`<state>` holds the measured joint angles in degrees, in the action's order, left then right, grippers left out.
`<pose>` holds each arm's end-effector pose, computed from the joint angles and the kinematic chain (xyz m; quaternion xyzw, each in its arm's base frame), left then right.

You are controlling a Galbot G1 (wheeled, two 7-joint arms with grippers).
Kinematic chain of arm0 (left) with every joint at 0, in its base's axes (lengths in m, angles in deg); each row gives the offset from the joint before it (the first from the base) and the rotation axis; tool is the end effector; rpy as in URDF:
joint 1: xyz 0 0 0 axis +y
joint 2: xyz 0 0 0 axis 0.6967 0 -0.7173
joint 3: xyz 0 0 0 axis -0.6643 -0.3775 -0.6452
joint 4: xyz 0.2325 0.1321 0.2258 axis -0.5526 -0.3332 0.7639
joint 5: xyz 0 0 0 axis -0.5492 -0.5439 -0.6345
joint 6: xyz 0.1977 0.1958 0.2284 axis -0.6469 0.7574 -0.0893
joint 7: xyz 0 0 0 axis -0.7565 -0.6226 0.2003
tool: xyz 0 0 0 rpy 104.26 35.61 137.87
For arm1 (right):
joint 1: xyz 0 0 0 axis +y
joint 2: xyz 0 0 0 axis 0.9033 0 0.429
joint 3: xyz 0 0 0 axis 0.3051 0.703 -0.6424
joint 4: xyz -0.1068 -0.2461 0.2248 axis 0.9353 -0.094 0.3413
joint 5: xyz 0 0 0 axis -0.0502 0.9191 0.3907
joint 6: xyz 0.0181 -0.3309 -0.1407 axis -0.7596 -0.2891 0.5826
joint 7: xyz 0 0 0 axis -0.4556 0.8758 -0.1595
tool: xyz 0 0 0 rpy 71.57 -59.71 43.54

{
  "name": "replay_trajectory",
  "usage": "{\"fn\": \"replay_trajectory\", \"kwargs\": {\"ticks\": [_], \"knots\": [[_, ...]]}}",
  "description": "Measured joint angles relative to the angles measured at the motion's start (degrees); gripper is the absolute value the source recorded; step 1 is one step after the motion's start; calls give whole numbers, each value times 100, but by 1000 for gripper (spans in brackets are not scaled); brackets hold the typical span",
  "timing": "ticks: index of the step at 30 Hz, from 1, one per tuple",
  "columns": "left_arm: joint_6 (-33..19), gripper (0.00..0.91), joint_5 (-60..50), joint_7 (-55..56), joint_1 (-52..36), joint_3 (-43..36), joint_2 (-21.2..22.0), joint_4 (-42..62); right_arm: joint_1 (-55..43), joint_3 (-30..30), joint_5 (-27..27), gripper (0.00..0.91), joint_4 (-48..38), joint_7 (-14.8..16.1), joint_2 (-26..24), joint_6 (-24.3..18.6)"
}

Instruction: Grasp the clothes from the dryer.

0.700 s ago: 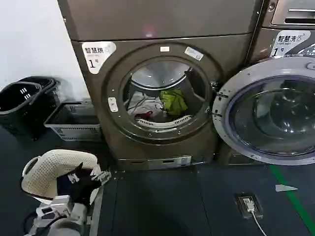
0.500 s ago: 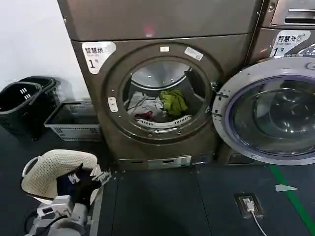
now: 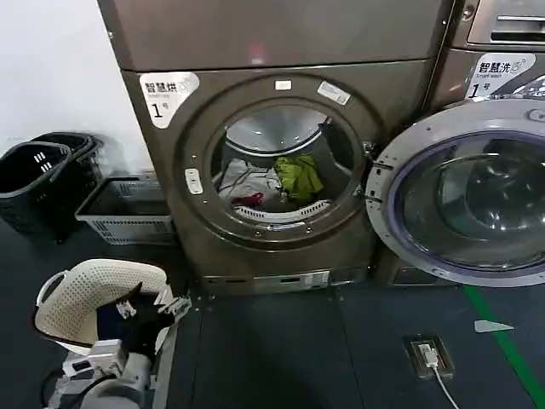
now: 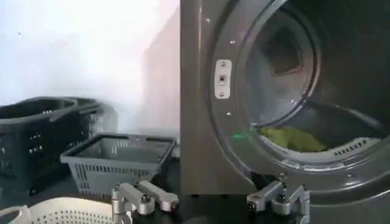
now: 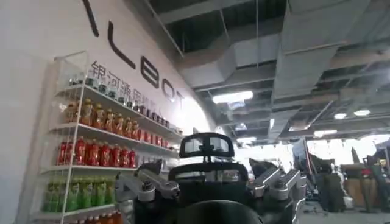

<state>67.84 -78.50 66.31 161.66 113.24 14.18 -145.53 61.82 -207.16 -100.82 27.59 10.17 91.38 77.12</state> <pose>0.1847 0.0236 -0.2066 0.0261 -0.9934 -0.0037 0.1112 -0.0929 -0.4632 0.0763 0.5626 0.8005 -0.1104 0.1744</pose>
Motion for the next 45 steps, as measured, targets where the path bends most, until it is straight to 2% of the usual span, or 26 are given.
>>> {"fn": "replay_trajectory", "kwargs": {"ticks": [45], "knots": [[111,907,-10,-100,-8,-24,80,-68,-80,32,-25,907,-22,286,9,-80]]}}
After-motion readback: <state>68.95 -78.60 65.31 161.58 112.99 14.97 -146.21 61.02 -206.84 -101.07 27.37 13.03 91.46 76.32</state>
